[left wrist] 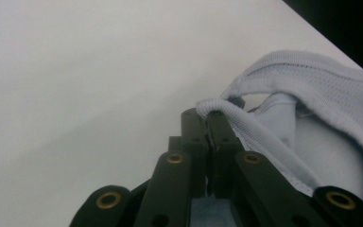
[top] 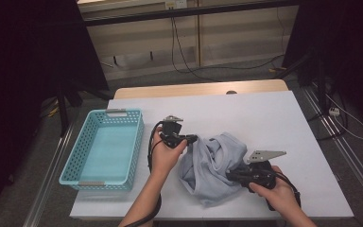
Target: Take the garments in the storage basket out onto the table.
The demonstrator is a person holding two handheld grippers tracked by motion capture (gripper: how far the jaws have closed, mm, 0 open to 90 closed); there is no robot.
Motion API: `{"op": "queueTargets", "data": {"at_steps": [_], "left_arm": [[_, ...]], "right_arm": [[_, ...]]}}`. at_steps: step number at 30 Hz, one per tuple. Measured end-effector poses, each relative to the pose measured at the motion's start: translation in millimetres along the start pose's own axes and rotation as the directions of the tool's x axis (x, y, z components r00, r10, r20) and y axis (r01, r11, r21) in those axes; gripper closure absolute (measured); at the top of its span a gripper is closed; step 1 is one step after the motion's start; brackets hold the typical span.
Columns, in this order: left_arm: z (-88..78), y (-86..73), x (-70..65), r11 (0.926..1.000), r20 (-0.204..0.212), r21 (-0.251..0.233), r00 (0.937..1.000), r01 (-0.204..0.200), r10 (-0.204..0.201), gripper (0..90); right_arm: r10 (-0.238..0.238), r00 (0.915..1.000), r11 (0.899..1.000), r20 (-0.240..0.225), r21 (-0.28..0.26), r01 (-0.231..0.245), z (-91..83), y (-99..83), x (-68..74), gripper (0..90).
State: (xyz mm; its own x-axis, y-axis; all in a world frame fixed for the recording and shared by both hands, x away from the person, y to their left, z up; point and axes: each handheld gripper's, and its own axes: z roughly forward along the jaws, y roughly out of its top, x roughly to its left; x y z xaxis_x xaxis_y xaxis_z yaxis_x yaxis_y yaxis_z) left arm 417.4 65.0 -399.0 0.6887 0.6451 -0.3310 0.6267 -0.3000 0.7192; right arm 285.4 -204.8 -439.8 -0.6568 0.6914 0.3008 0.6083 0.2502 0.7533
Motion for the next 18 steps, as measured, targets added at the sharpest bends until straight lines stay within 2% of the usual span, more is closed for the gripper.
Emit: {"op": "queueTargets", "data": {"at_steps": [4,7,8,12,14,16,18], "left_arm": [[-2.2,-4.0,-4.8,0.9996,0.020,0.014,0.9995,-0.025,0.025,87.9],[-3.0,-8.2,-6.1,0.9997,0.042,0.004,0.9988,-0.023,0.023,87.8],[-3.8,-9.0,-6.1,0.9996,0.047,0.002,0.9985,-0.028,0.028,87.8],[-7.8,-9.1,-5.7,0.9994,0.041,0.003,0.9986,-0.034,0.034,87.7],[-9.7,-8.3,-5.2,0.9994,0.039,0.003,0.9986,-0.035,0.035,87.8],[-11.2,-7.7,-4.6,0.9994,0.036,0.005,0.9988,-0.033,0.033,87.8],[-12.4,-7.6,-3.6,0.9994,0.034,0.008,0.9989,-0.033,0.032,87.8]], "right_arm": [[-0.028,0.9989,1.000,0.037,-0.001,0.028,-3.9,1.1,-1.8,81.8],[-0.018,0.9978,1.000,0.063,-0.022,0.020,-15.0,6.0,-5.5,77.0],[-0.021,0.9968,0.999,0.077,-0.032,0.024,-19.0,8.4,-7.0,72.5],[0.008,0.9925,0.997,0.122,-0.077,0.001,-32.8,17.7,-14.6,56.9],[0.019,0.9905,0.996,0.136,-0.088,-0.007,-37.2,22.1,-18.5,55.2],[0.023,0.9871,0.995,0.158,-0.103,-0.007,-39.9,27.2,-22.0,48.1],[0.021,0.9834,0.994,0.180,-0.109,-0.001,-41.6,33.6,-24.1,45.9]]}}
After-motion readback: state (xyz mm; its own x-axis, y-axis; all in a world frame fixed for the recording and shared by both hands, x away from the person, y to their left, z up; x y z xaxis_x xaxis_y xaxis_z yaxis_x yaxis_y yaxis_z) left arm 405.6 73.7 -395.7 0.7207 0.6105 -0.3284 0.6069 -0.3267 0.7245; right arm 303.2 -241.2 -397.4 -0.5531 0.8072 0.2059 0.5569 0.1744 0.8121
